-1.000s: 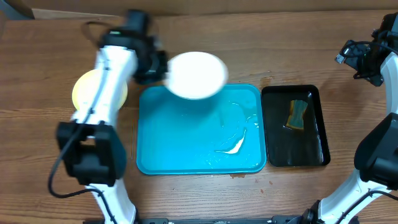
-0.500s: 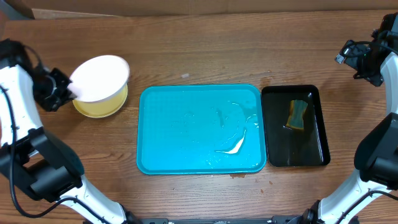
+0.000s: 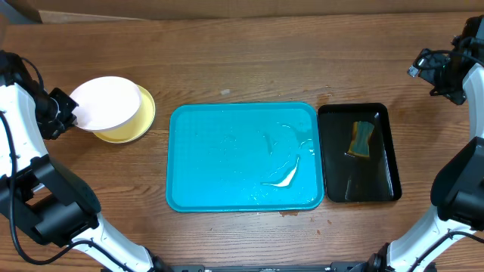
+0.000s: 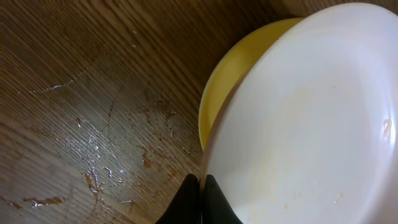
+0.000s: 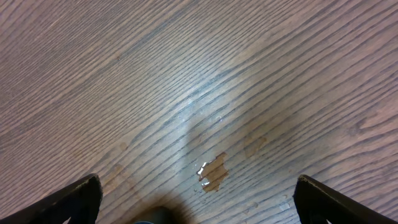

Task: Clean dirty plates on tray and stack at the side
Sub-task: 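Carry the white plate left and set it on the yellow plate, then open the left gripper and lift it off the stacked plates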

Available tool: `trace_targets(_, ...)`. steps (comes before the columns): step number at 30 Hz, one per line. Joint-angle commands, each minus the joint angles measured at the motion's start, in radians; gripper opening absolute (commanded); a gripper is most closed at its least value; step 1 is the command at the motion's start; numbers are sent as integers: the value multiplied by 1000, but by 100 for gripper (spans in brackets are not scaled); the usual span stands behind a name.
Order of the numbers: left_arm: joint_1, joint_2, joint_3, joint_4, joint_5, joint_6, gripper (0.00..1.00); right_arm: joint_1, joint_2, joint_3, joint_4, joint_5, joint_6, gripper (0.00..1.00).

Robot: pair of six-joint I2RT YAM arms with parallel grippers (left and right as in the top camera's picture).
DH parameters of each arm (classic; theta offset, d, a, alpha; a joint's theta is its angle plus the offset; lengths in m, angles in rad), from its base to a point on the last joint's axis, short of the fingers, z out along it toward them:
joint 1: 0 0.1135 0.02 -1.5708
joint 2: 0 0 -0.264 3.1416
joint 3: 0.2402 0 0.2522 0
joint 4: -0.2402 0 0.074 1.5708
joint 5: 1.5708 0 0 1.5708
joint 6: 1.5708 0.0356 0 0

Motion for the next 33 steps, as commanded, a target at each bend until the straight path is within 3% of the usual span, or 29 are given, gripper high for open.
trace_targets(1, -9, 23, -10, 7, -27, 4, 4, 3, -25, 12, 6, 7, -2, 100)
trace_targets(15, -41, 114, -10, 45, -28, -2, 4, 3, -25, 12, 6, 7, -2, 100)
trace_targets(20, -44, 112, -8, 32, -26, -2, 41, 3, -25, 12, 6, 7, -2, 100)
trace_targets(23, -45, 100, -8, 16, -2, 2, 49, 3, -25, 13, 6, 7, -2, 100)
trace_targets(28, -50, 44, -8, -33, 230, 127, 50, 3, -25, 13, 6, 7, -2, 100)
trace_targets(33, -83, -24, -8, -187, 547, 371, 50, 3, -25, 12, 6, 7, -2, 100)
